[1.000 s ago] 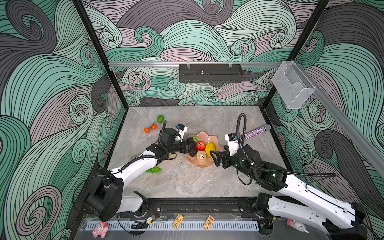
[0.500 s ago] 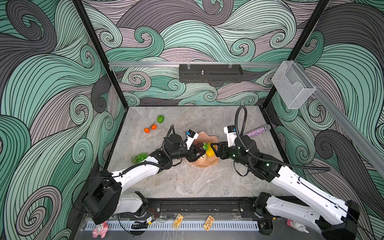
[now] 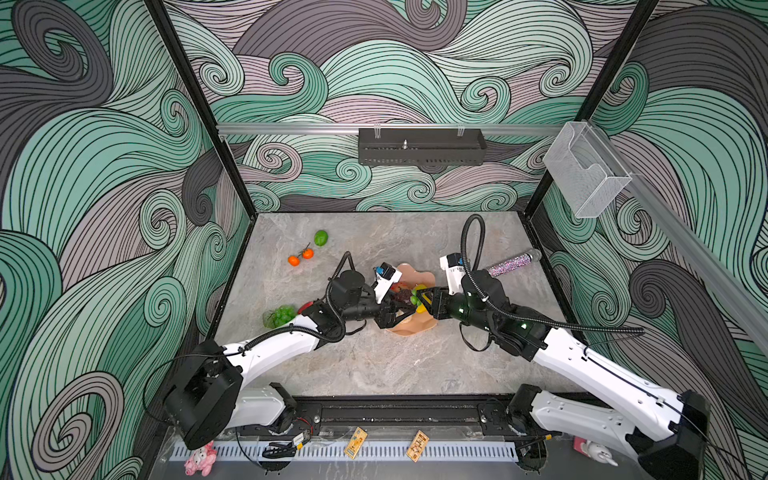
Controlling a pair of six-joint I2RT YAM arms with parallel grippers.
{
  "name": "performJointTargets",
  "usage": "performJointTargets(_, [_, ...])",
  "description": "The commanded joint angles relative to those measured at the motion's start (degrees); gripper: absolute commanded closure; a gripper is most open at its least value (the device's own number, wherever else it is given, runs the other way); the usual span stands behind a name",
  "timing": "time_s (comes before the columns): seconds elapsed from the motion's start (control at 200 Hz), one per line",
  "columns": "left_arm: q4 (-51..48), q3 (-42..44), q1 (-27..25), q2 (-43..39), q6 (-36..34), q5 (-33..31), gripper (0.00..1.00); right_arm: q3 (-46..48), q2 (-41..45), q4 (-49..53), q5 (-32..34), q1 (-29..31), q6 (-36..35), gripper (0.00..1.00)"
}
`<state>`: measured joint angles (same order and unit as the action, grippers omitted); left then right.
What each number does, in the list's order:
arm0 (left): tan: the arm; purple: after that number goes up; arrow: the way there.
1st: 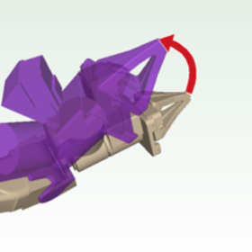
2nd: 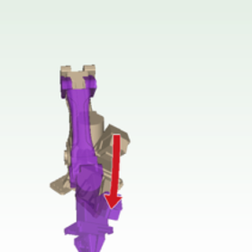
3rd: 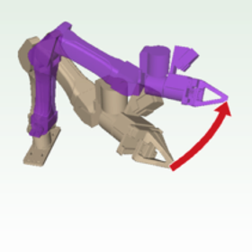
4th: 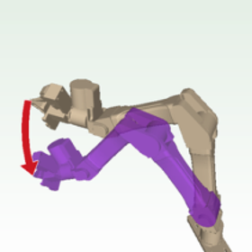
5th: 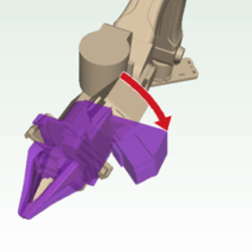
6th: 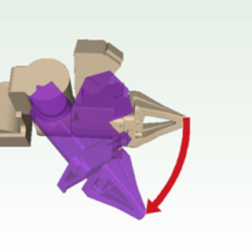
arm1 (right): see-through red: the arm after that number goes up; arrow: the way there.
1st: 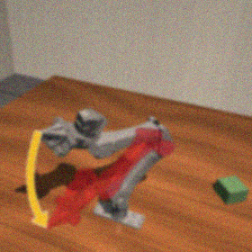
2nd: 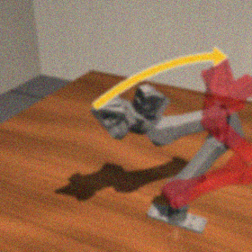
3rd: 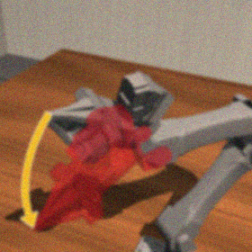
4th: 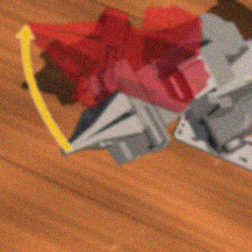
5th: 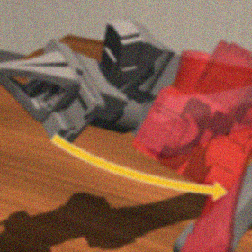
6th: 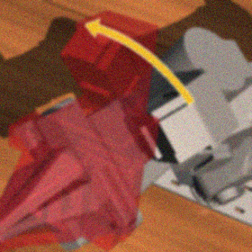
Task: Place and organize the fake fruits in the fruit bowl
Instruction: 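Grasp the mangosteen leaves with the right gripper while left releases it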
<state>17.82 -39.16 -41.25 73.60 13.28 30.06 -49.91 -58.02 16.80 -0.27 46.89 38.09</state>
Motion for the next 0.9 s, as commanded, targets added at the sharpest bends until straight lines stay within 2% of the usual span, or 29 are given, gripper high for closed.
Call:
performJointTargets(0.0, [1.8,-0.3,-0.7,-1.3,-0.4,1.8,0.49,0.8,0.1,-1.7,-0.8,-0.3,1.2,0.69])
performJointTargets(0.445, [1.9,-0.5,-0.8,-1.2,-0.5,2.1,0.48,1.0,-0.3,-1.6,-1.5,-0.3,0.7,0.87])
performJointTargets(0.62, [1.8,-0.5,-0.8,-1.2,-0.5,1.0,0.44,0.7,-0.4,-1.3,-1.5,-0.3,0.0,0.92])
performJointTargets(0.781, [-2.7,-1.6,-0.9,-2.2,-0.9,-3.4,0.35,-0.2,-0.6,-0.1,-0.4,-0.3,-1.9,0.93])
performJointTargets(0.896, [-5.2,-0.8,-0.8,-3.9,-2.3,-8.1,0.18,-1.6,-2.1,1.7,0.3,-0.4,-4.9,0.94])
